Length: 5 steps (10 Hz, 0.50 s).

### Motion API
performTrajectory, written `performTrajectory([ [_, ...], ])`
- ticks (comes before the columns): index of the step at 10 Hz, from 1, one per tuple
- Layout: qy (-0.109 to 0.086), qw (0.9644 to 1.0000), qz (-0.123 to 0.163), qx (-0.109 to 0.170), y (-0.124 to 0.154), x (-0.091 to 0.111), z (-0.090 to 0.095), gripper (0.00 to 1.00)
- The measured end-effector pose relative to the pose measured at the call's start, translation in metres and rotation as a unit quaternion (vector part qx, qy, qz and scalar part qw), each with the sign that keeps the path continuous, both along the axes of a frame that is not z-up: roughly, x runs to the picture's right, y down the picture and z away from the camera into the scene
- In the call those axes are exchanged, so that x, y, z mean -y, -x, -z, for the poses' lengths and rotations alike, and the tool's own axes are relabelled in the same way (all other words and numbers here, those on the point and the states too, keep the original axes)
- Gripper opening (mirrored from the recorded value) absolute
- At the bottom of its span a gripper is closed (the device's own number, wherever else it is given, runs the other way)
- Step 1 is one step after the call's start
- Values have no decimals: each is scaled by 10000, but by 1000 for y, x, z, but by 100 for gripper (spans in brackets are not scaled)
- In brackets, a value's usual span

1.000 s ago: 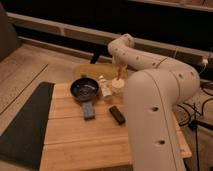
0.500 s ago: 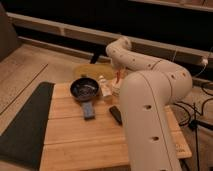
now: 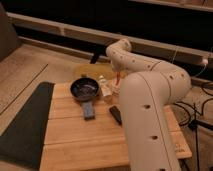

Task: Place the pepper in the ceramic cup

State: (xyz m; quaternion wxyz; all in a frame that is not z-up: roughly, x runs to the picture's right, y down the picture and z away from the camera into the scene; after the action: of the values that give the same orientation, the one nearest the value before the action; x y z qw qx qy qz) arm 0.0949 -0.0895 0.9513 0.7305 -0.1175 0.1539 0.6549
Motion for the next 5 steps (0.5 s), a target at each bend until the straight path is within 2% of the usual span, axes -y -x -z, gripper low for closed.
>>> performTrajectory([
  [2,60,10000,-21,-1,0,-5,-1,3],
  [5,142,9999,-48,1,1,-10,-2,35],
])
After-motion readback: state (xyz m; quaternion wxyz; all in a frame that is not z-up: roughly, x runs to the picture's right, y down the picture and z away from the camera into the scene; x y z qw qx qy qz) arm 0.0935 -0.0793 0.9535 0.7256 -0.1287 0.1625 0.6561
